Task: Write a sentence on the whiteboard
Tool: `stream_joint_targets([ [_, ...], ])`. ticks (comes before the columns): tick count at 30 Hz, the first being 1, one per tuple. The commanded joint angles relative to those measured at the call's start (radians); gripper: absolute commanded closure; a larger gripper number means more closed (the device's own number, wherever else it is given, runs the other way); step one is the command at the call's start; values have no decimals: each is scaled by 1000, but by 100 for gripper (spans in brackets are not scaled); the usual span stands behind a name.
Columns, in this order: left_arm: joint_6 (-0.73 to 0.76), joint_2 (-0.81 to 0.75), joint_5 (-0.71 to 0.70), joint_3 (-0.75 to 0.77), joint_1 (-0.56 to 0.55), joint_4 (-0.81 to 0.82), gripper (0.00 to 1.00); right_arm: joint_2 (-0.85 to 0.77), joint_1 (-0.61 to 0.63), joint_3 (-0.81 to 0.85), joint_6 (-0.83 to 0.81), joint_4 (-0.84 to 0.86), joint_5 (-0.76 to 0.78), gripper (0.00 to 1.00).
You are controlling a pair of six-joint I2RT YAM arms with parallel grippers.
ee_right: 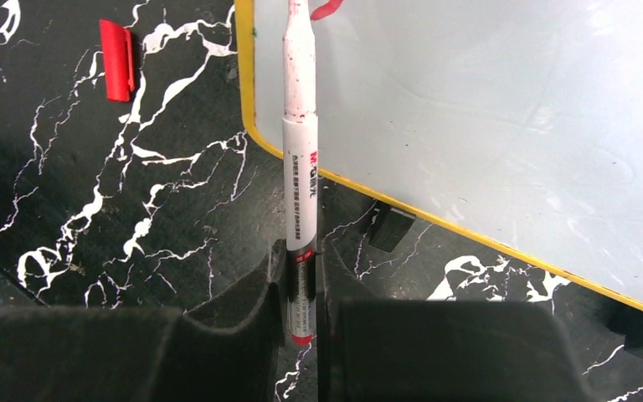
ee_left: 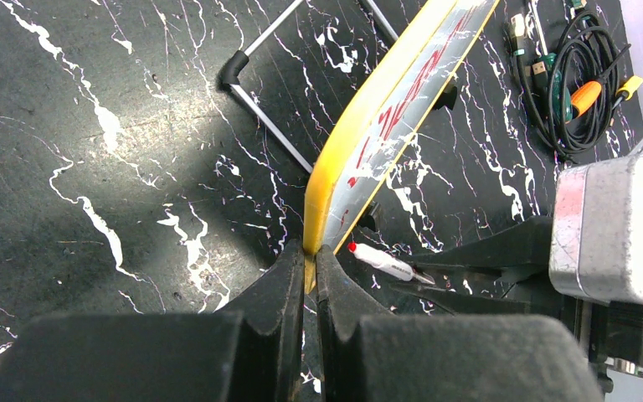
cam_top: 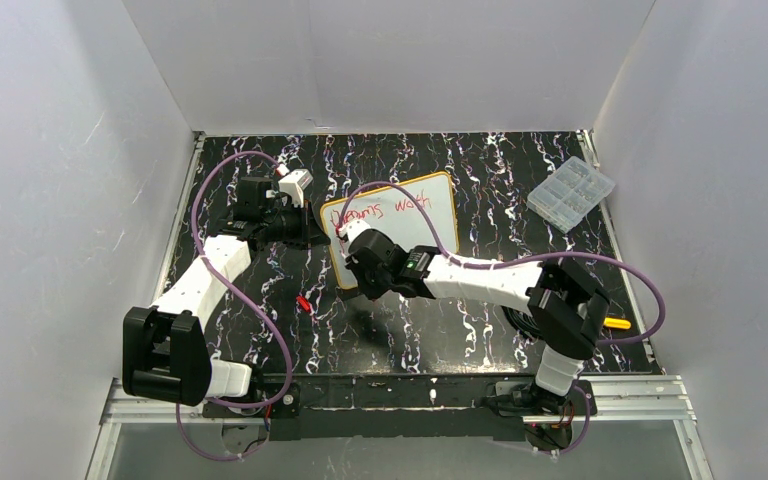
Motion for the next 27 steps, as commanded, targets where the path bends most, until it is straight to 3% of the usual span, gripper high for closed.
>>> stream_joint_targets([
  [1, 2, -48, 24, 5, -4, -6, 100, -2, 3, 46, -12, 11, 50, 99],
  [27, 2, -49, 25, 6, -4, -6, 100, 40, -24, 70, 17, -70, 69, 99],
])
